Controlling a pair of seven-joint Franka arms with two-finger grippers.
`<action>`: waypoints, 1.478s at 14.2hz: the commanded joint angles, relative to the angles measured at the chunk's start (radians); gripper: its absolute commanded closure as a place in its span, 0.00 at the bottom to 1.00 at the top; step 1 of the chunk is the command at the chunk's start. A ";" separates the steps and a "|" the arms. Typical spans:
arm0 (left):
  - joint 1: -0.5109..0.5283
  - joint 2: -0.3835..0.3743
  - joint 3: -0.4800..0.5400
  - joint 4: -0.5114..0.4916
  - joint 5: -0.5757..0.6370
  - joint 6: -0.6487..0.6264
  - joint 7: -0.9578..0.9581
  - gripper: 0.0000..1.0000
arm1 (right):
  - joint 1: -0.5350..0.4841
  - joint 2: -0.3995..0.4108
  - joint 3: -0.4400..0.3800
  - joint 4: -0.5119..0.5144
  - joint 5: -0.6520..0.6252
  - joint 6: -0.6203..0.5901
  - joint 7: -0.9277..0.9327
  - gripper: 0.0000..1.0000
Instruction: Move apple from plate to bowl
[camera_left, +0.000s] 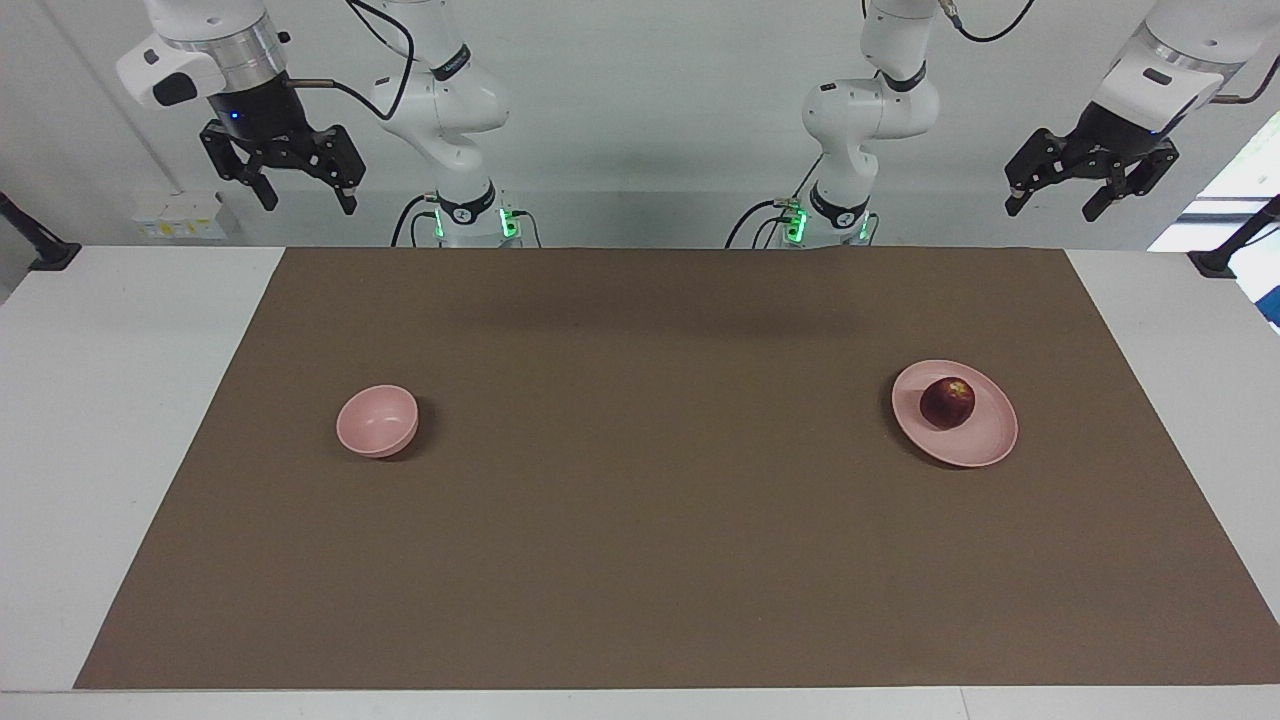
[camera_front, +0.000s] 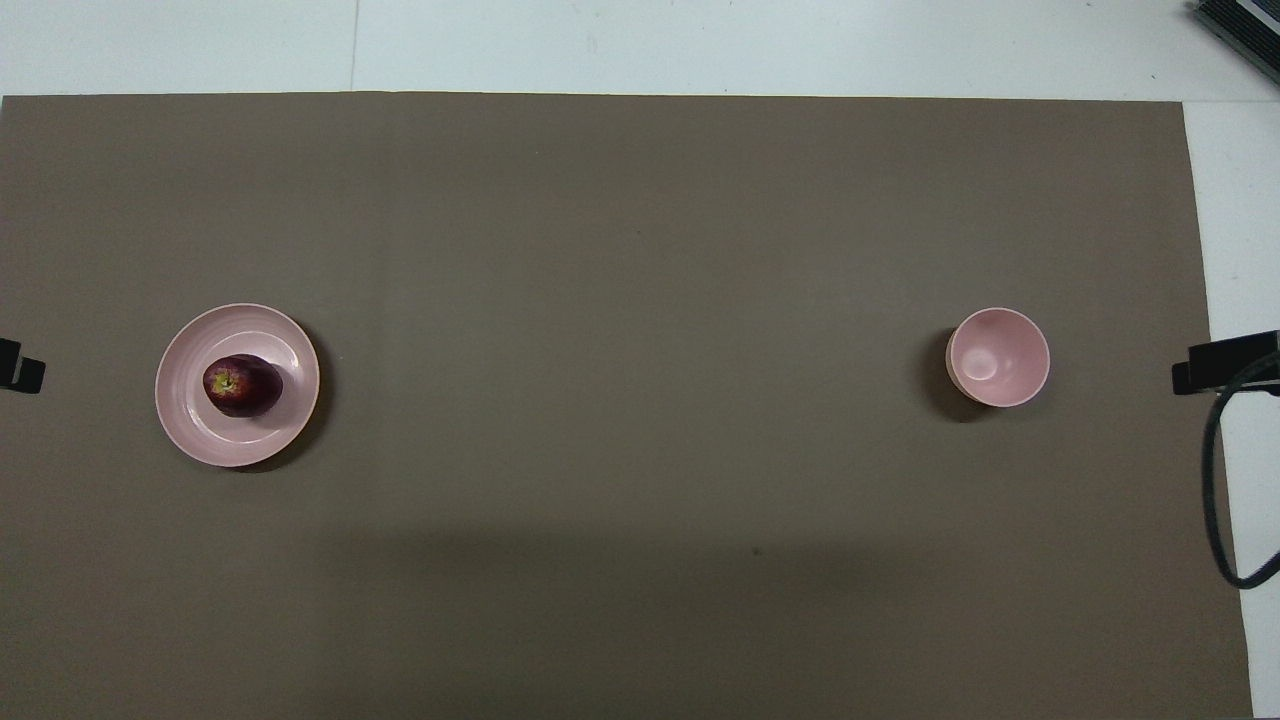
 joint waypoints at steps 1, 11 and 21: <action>0.015 -0.029 -0.009 -0.034 -0.007 0.009 0.004 0.00 | -0.012 -0.023 0.004 -0.024 0.015 0.008 -0.011 0.00; 0.013 -0.032 -0.007 -0.040 -0.007 0.016 0.001 0.00 | -0.017 -0.017 -0.007 -0.012 0.012 0.005 -0.013 0.00; 0.006 -0.033 -0.010 -0.042 -0.007 0.016 0.009 0.00 | -0.004 -0.023 -0.004 -0.055 0.013 0.013 -0.001 0.00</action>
